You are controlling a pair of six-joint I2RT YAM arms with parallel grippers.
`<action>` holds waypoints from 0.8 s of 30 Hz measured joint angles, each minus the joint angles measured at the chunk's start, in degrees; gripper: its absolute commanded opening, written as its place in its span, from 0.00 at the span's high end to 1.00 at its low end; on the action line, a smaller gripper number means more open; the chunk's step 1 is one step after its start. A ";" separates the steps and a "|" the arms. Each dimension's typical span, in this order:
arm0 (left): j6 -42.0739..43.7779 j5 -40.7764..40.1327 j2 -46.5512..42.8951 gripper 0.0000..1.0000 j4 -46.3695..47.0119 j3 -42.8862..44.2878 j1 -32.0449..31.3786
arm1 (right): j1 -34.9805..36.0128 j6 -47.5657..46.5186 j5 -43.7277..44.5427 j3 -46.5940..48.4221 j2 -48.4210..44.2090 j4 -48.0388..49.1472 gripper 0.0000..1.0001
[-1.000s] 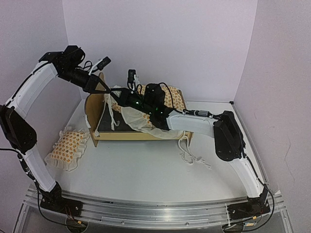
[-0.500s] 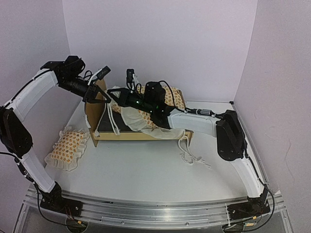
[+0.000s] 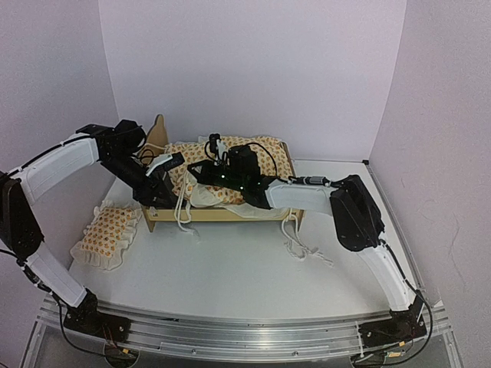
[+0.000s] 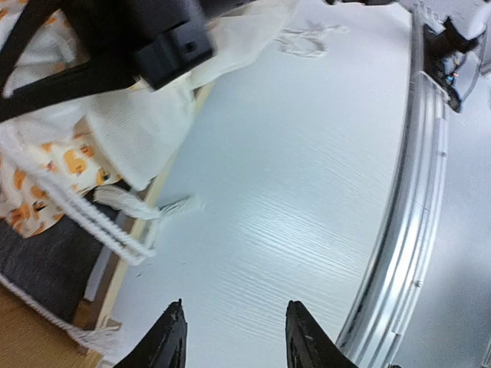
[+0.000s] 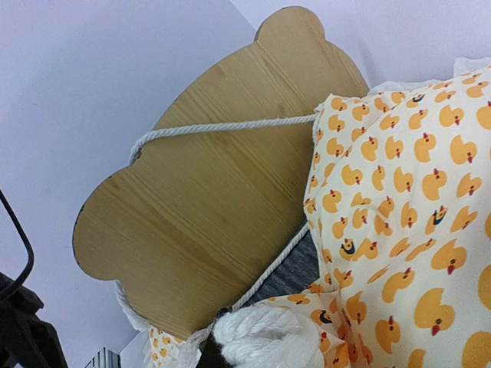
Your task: Set up the pet bed
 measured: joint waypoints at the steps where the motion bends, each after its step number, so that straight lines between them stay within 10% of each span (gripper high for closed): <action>1: -0.95 -2.05 -0.22 0.63 1.68 -0.28 0.20 | -0.33 0.00 0.34 0.01 0.00 0.01 1.00; 16: -10.01 -15.80 3.30 0.64 20.21 -6.32 0.65 | 0.22 -0.60 0.08 0.78 -0.02 -0.01 1.00; 24: -9.78 -11.61 6.26 0.89 21.59 -7.84 0.43 | 0.24 -0.78 0.08 0.78 -0.02 -0.03 1.00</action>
